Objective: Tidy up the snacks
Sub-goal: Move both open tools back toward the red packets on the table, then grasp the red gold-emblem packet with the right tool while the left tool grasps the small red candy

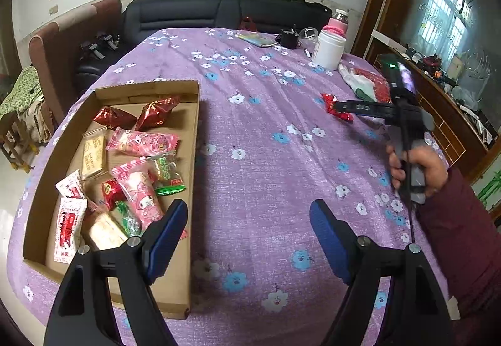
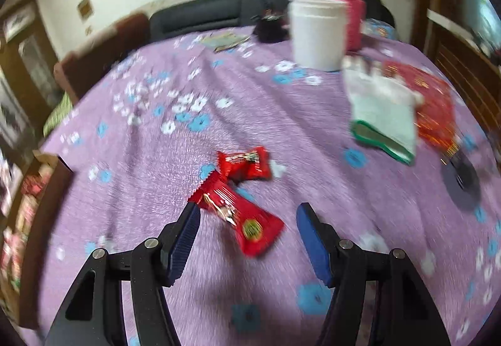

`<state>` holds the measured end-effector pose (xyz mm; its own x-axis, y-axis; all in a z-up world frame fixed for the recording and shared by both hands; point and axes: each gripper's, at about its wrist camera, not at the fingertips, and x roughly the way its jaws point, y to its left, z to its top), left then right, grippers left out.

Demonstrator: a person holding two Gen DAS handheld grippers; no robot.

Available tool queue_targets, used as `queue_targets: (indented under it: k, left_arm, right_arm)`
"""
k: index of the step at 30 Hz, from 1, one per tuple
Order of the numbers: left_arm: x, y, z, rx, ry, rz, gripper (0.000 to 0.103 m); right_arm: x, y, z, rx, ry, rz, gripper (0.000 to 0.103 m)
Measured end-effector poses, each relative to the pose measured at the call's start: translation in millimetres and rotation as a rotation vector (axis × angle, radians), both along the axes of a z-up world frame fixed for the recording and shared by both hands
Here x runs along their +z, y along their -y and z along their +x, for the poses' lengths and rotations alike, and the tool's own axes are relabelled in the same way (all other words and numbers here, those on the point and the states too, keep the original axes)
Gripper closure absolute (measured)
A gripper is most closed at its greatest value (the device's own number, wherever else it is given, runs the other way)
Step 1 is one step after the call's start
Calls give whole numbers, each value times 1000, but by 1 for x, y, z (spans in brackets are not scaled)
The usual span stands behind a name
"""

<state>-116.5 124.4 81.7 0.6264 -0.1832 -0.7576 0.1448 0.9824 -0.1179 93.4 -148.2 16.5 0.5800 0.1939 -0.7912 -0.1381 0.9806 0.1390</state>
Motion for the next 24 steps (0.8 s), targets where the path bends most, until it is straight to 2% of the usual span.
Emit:
queue_targets:
  k: [2, 3, 4, 5, 8, 12, 15, 20, 24]
  left_arm:
    - [-1, -1, 3, -2, -8, 2, 23]
    - [-2, -2, 7, -4, -17, -5, 23]
    - [-2, -4, 10, -7, -26, -17, 23]
    - [-1, -5, 16, -10, -37, -36, 23]
    - [5, 0, 37, -47, -55, -105, 23]
    - [17, 31, 74, -126, -37, -73, 23]
    - [17, 64, 111, -201, -46, -81, 24]
    - [-6, 135, 175, -311, -96, -55, 24]
    - [-30, 184, 223, -331, -150, -71, 24]
  right_arm:
    - [-5, -9, 3, 14, 14, -58, 39]
    - [-4, -10, 3, 9, 13, -71, 48]
    - [-3, -11, 2, 3, 15, -80, 80]
    - [-3, -10, 1, 7, -6, -55, 85]
    - [-1, 2, -10, -25, -21, 17, 85]
    - [8, 32, -36, -104, -23, 88, 85]
    - [12, 62, -53, -167, -3, 167, 85]
    - [2, 100, -56, -234, -36, 336, 84]
    - [-6, 108, -51, -244, -67, 372, 84]
